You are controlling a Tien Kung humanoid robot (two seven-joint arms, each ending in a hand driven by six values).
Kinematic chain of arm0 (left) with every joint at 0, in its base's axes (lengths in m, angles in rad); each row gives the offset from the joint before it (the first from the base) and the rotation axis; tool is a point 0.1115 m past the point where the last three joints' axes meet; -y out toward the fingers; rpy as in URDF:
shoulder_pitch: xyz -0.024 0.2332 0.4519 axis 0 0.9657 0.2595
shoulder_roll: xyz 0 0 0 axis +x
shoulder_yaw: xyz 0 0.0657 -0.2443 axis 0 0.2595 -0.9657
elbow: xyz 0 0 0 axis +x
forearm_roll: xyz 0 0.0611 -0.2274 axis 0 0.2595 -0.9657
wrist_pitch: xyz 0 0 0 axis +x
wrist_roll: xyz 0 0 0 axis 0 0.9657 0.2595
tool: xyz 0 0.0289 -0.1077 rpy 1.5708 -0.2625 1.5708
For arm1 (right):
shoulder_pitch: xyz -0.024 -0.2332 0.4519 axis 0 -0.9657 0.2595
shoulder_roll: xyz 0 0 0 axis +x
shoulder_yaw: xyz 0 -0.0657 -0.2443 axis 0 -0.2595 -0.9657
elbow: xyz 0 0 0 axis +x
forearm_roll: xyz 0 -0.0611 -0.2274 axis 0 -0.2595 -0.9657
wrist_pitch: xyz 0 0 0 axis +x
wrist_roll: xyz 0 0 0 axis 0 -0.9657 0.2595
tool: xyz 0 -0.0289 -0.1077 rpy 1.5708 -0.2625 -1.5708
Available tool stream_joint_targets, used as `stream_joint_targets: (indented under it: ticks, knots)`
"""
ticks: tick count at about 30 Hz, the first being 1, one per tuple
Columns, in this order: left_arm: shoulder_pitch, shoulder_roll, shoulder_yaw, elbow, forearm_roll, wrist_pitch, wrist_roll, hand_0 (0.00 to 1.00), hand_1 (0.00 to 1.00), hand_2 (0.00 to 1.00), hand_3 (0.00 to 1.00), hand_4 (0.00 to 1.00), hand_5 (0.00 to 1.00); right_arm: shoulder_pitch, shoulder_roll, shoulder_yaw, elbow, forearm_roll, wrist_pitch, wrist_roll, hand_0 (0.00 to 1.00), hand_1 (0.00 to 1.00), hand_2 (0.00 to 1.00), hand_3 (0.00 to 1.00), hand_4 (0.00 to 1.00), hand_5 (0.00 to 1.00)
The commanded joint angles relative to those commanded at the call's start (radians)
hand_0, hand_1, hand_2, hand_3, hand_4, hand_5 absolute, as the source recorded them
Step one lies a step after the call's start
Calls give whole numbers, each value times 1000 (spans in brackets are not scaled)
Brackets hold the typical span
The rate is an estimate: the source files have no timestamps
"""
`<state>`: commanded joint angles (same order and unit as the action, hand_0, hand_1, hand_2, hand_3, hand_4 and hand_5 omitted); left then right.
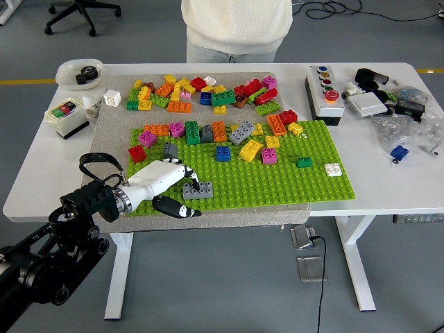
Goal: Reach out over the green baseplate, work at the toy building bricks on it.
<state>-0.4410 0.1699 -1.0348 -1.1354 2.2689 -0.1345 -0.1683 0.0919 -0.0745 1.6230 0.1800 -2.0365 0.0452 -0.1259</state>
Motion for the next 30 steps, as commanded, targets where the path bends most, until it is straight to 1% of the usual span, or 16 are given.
stream_joint_targets:
  ticks: [7, 21, 30]
  knots:
    - [-6, -4, 1, 16, 0, 5, 0, 909, 749, 763, 604, 931, 486, 2, 0, -1, 0, 3, 0, 0, 727, 607, 614, 520, 717, 526]
    - [-8, -6, -2, 23, 0, 11, 0, 904, 746, 762, 607, 925, 481, 1, 0, 1, 0, 1, 1, 0, 727, 607, 615, 522, 717, 526]
    - [-4, -3, 7, 24, 0, 0, 2, 906, 745, 761, 603, 920, 476, 2, 0, 2, 0, 1, 1, 0, 727, 607, 614, 521, 716, 524]
